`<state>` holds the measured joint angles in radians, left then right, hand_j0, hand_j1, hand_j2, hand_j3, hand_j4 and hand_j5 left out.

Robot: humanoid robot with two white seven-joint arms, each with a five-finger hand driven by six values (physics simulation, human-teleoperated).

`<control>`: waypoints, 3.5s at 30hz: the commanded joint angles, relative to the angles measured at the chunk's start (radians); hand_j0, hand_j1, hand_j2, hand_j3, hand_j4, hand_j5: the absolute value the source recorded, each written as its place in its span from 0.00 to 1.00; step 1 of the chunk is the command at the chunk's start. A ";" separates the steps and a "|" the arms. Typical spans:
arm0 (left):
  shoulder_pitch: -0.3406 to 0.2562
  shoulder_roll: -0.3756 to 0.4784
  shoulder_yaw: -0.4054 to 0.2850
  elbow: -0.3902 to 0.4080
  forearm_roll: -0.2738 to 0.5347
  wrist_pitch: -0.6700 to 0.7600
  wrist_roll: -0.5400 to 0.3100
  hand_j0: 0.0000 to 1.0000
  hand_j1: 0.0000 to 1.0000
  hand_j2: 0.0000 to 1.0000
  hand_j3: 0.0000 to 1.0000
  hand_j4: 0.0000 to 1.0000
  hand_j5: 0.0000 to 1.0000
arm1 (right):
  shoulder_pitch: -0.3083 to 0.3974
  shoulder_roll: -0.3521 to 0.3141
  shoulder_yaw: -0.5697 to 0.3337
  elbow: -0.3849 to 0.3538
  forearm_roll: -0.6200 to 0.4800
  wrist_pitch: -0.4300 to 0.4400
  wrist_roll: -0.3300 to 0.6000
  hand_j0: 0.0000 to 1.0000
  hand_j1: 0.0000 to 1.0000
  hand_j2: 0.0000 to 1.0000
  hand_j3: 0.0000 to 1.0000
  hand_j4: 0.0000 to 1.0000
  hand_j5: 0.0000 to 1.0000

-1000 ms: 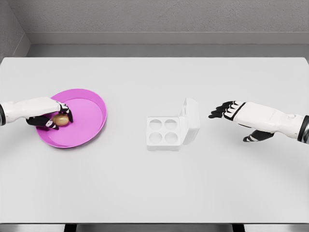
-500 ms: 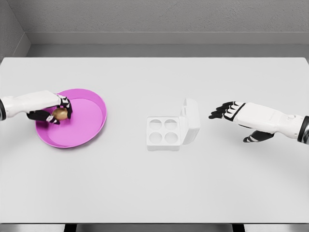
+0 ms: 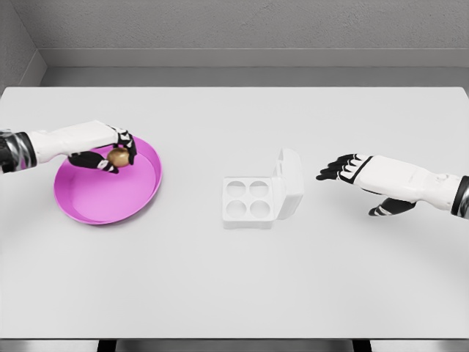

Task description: Pack egg into the box and close the box lid

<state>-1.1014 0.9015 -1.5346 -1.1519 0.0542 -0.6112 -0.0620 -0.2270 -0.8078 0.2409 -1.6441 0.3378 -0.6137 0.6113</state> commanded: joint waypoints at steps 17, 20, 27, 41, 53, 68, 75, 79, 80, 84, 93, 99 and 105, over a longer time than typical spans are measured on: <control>0.002 -0.122 0.067 -0.005 0.061 0.000 0.001 0.39 0.39 0.39 0.39 0.39 0.39 | -0.002 -0.002 0.001 0.003 -0.006 0.003 0.000 1.00 1.00 1.00 1.00 1.00 1.00; 0.002 -0.142 0.067 -0.005 0.067 0.000 0.001 0.39 0.39 0.39 0.39 0.39 0.39 | -0.002 -0.002 0.001 0.003 -0.006 0.003 0.000 1.00 1.00 1.00 1.00 1.00 1.00; 0.008 -0.205 0.065 -0.003 0.069 0.000 0.001 0.39 0.39 0.39 0.39 0.39 0.39 | -0.002 -0.002 0.001 0.003 -0.008 0.003 0.000 1.00 1.00 1.00 1.00 1.00 1.00; 0.017 -0.277 0.062 -0.029 0.078 0.000 -0.006 0.41 0.41 0.41 0.41 0.41 0.41 | -0.002 -0.002 0.003 0.004 -0.006 0.003 0.000 1.00 1.00 1.00 1.00 1.00 1.00; 0.014 -0.323 0.054 -0.081 0.088 0.000 -0.007 0.41 0.41 0.41 0.41 0.41 0.41 | -0.002 -0.002 0.003 0.004 -0.006 0.003 0.000 1.00 1.00 1.00 1.00 1.00 1.00; 0.015 -0.323 0.013 -0.115 0.156 0.000 -0.007 0.41 0.41 0.41 0.41 0.41 0.41 | -0.002 -0.002 0.003 0.003 -0.006 0.003 0.000 1.00 1.00 1.00 1.00 1.00 1.00; 0.008 -0.270 -0.001 -0.203 0.173 0.000 -0.012 0.41 0.41 0.41 0.41 0.41 0.41 | -0.002 -0.002 0.004 0.003 -0.006 0.003 0.000 1.00 1.00 1.00 1.00 1.00 1.00; 0.002 -0.265 -0.002 -0.203 0.199 0.000 -0.053 0.40 0.40 0.40 0.40 0.40 0.40 | -0.002 -0.002 0.003 0.003 -0.006 0.003 0.000 1.00 1.00 1.00 1.00 1.00 1.00; 0.000 -0.265 -0.001 -0.204 0.216 0.000 -0.071 0.40 0.40 0.40 0.40 0.40 0.40 | -0.002 -0.002 0.004 0.003 -0.006 0.003 0.000 1.00 1.00 1.00 1.00 1.00 1.00; -0.002 -0.265 0.001 -0.204 0.253 0.000 -0.101 0.40 0.40 0.40 0.40 0.40 0.40 | -0.002 -0.002 0.003 0.003 -0.006 0.003 0.000 1.00 1.00 1.00 1.00 1.00 1.00; 0.008 -0.286 0.007 -0.209 0.352 0.000 -0.104 0.42 0.42 0.42 0.42 0.42 0.42 | 0.000 -0.002 0.003 0.003 -0.006 0.003 0.000 1.00 1.00 1.00 1.00 1.00 1.00; 0.018 -0.289 0.008 -0.203 0.371 0.000 -0.104 0.43 0.43 0.43 0.43 0.43 0.43 | 0.000 -0.002 0.003 0.003 -0.006 0.003 0.000 1.00 1.00 1.00 1.00 1.00 1.00; 0.040 -0.297 0.016 -0.167 0.377 0.000 -0.105 0.41 0.41 0.41 0.41 0.41 0.41 | 0.000 -0.002 0.003 0.003 -0.006 0.003 0.000 1.00 1.00 1.00 1.00 1.00 1.00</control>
<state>-1.0600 0.6079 -1.5227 -1.3326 0.4213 -0.6117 -0.1675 -0.2270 -0.8089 0.2441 -1.6410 0.3379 -0.6137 0.6113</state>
